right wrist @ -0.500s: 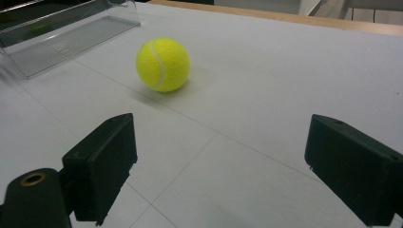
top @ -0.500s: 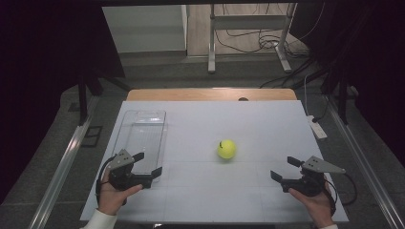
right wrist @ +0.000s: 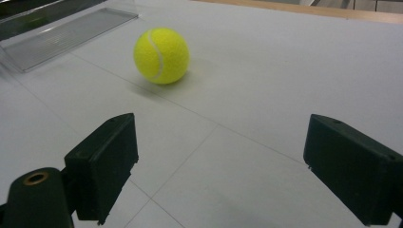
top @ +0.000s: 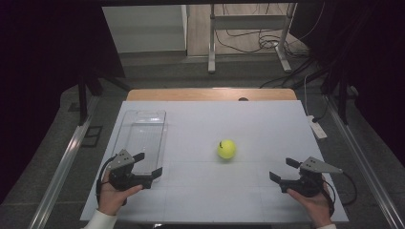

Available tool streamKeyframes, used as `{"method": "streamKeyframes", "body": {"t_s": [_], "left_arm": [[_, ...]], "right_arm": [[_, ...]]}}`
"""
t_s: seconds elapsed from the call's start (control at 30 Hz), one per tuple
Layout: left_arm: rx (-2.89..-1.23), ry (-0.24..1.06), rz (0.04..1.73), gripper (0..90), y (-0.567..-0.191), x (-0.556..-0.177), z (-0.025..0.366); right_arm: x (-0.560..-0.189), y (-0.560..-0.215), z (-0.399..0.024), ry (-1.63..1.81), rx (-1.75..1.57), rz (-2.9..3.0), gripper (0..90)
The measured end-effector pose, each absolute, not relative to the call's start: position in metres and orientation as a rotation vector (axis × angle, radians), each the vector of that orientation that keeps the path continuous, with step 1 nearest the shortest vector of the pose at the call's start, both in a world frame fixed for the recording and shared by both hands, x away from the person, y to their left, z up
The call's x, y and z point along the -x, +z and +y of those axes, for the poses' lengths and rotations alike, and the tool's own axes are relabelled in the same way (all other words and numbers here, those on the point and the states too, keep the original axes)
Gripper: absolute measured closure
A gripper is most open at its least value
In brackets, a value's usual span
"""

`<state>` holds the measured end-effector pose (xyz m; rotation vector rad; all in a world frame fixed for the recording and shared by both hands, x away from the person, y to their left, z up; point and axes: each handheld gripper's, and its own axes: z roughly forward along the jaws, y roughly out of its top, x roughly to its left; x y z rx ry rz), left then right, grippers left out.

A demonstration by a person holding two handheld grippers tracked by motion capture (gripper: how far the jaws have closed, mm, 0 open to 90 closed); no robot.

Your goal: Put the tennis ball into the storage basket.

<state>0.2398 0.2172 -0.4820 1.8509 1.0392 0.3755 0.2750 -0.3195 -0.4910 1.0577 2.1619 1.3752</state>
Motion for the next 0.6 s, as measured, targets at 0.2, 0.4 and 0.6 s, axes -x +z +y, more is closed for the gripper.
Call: {"method": "streamKeyframes", "body": {"t_s": [0.2,0.4,0.6], "left_arm": [[-1.853,0.368,1.037,9.1,-0.4823,-0.2397,0.2159],[-1.866,0.359,1.018,9.1,-0.4797,-0.24,0.2117],[-1.881,0.347,1.03,7.8,-0.479,-0.2425,0.212]], "right_arm": [[-0.274,-0.4905,-0.3197,1.37,-1.06,2.159,11.2],[-0.2734,-0.4908,-0.321,1.364,-1.067,2.157,11.3],[-0.2732,-0.4922,-0.3217,1.361,-1.077,2.16,11.3]]}}
